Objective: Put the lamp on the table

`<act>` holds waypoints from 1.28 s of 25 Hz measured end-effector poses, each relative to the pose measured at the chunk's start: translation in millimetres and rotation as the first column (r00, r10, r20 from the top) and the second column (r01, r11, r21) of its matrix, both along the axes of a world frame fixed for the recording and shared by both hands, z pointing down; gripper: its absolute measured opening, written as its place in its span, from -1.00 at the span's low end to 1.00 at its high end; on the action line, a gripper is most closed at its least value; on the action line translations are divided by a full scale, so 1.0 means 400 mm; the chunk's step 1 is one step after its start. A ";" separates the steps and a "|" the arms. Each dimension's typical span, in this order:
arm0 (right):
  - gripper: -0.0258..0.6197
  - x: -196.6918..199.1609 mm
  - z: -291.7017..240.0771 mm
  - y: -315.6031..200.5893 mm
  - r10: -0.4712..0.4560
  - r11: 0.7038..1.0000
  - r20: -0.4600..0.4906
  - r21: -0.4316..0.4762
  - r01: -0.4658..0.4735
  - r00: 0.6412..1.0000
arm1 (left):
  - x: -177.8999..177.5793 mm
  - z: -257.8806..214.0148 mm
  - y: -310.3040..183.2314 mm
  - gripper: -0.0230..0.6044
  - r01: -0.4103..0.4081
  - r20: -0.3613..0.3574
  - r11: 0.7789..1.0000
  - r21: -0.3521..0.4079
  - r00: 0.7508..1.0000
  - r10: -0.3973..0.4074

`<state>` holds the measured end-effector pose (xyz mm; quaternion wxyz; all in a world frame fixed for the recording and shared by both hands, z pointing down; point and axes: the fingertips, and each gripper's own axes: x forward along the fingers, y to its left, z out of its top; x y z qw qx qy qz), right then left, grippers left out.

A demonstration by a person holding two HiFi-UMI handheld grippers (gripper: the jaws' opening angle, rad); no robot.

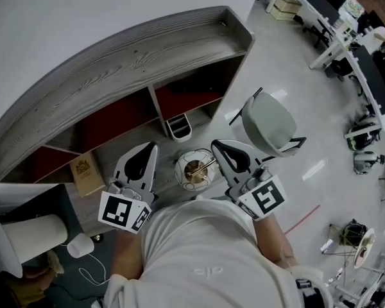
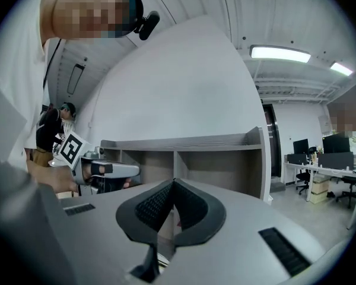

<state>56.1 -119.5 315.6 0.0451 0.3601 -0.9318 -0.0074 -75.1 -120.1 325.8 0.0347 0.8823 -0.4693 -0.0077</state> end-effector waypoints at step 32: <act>-0.83 0.009 0.037 -0.002 0.035 0.999 -0.037 -0.027 -0.036 0.999 | 0.007 0.043 -0.011 -0.87 -0.016 -0.015 0.999 -0.041 1.000 0.015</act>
